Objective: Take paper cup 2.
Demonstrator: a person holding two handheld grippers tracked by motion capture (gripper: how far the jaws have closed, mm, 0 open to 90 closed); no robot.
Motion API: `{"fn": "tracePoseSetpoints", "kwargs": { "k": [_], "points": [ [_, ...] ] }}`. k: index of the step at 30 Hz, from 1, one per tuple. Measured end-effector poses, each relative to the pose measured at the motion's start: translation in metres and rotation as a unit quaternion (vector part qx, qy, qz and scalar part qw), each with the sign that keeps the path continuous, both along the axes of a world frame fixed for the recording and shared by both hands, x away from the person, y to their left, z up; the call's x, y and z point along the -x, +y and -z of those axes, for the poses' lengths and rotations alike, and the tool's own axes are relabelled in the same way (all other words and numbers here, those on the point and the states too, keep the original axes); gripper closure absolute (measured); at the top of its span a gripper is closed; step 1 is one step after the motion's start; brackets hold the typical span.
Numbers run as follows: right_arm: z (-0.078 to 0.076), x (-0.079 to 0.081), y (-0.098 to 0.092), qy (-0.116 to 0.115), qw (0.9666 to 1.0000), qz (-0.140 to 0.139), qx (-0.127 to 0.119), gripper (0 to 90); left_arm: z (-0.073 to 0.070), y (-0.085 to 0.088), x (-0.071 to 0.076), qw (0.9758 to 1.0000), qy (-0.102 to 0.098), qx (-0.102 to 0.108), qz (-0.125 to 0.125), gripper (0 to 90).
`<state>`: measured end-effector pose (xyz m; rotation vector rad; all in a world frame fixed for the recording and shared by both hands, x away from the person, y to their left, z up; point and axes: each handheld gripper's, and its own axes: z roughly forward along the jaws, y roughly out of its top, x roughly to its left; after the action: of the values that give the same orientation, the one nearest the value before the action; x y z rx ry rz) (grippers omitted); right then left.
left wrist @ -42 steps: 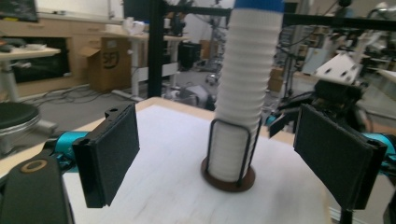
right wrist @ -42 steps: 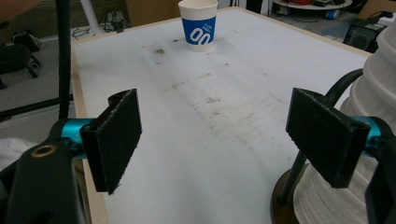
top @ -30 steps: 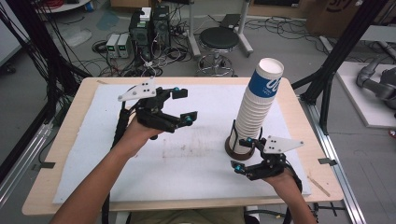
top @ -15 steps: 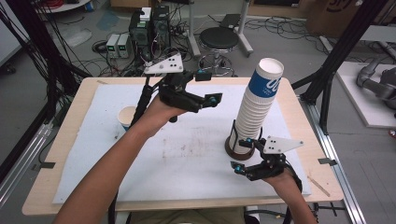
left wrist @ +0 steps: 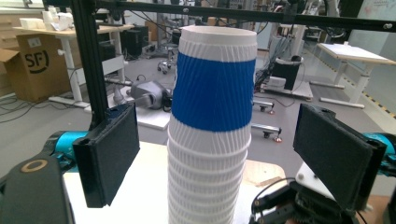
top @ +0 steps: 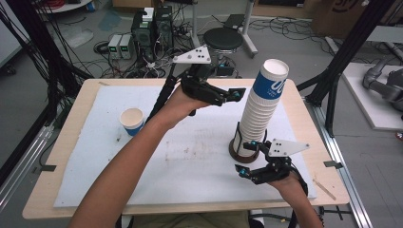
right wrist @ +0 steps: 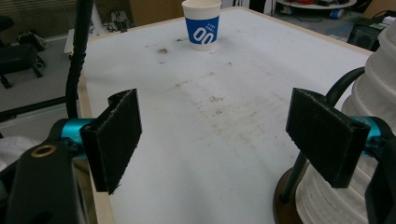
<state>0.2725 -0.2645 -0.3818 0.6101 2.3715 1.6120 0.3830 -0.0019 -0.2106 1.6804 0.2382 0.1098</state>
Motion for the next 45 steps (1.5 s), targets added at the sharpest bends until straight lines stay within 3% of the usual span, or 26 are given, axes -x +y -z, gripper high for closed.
{"fn": "tracePoseSetpoints", "kwargs": {
  "k": [9, 24, 27, 36, 45],
  "points": [
    [-0.001, 0.001, 0.0, -0.002, 1.0, -0.004, -0.001, 18.6, -0.005, -0.034, -0.011, 0.9996, 0.003, -0.027, -0.001, 14.5],
    [-0.003, 0.002, -0.002, -0.002, 1.0, -0.003, -0.005, 18.6, -0.003, -0.071, -0.016, 0.9988, 0.005, -0.049, 0.0, 15.6],
    [-0.003, 0.002, -0.003, -0.004, 1.0, -0.002, -0.005, 18.6, -0.003, -0.073, -0.016, 0.9988, -0.001, -0.049, 0.001, 22.1],
    [-0.002, 0.002, -0.004, -0.002, 1.0, -0.002, -0.005, 18.6, -0.006, -0.074, -0.015, 0.9982, -0.01, -0.059, 0.002, 23.3],
    [-0.002, 0.002, -0.003, -0.001, 1.0, -0.003, -0.004, 18.6, -0.008, -0.074, -0.014, 0.9984, -0.018, -0.054, 0.001, 24.3]
  ]
}}
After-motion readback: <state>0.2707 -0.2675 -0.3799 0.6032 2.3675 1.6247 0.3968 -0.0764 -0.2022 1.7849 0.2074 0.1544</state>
